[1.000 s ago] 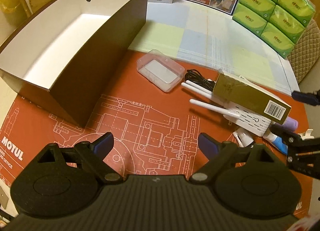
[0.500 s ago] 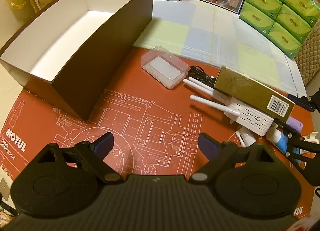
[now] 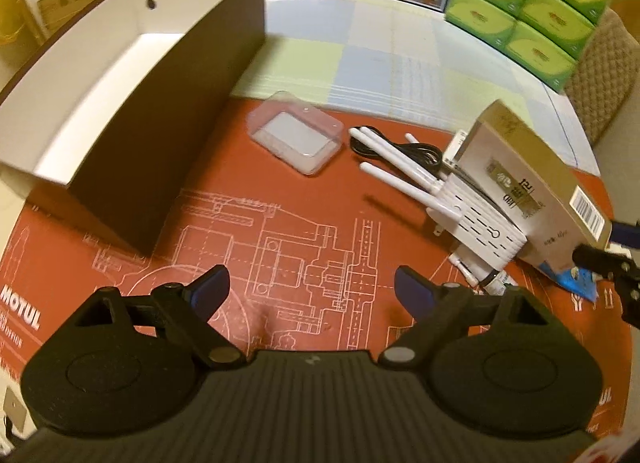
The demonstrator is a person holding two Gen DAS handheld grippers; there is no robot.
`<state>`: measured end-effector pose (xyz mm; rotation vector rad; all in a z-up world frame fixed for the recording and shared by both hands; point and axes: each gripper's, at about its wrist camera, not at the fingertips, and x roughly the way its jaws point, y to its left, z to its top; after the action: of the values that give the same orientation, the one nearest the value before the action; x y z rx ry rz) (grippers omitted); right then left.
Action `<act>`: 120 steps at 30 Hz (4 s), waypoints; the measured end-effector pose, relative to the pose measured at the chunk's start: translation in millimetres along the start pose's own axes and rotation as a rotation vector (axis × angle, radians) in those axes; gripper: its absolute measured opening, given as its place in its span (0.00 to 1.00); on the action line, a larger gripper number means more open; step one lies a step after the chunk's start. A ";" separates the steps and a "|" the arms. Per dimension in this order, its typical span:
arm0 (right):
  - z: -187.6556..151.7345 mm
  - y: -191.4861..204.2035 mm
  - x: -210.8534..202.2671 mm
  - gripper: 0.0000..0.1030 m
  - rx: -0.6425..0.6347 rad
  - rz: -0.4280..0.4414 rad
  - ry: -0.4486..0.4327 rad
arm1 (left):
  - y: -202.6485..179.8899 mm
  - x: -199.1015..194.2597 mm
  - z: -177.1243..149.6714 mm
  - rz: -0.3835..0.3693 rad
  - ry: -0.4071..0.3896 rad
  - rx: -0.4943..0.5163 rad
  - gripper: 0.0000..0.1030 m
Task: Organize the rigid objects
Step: 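Lift the gold box with the right gripper while the left gripper grasps the clear tray, then lower the gold box and clear tray into the open box, opening both grippers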
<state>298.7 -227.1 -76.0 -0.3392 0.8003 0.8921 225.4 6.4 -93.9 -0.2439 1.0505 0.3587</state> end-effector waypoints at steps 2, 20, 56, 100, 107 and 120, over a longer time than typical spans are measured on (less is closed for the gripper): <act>1.4 3.3 -5.5 0.34 0.028 -0.018 0.013 | 1.6 3.7 3.4 -0.018 0.001 0.017 0.85; 43.7 25.2 49.3 0.31 -0.121 -0.168 0.068 | 28.6 33.4 44.4 -0.039 -0.019 0.040 0.84; 114.9 -80.8 92.3 0.32 0.219 -0.117 -0.007 | 32.0 132.0 113.0 0.111 0.117 -0.088 0.71; 166.2 51.9 38.0 0.32 0.098 0.034 -0.124 | 91.1 -39.5 98.2 0.055 -0.210 0.001 0.52; 195.1 109.4 50.4 0.32 0.063 0.138 -0.146 | 136.9 -53.1 93.5 0.104 -0.228 -0.034 0.52; 250.1 209.1 91.2 0.32 0.010 0.256 -0.161 | 216.2 -56.5 101.4 0.157 -0.239 -0.078 0.52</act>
<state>284.7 92.3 35.0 -0.1553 0.7077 1.1394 194.5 231.5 -1.3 -0.1830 0.8226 0.5575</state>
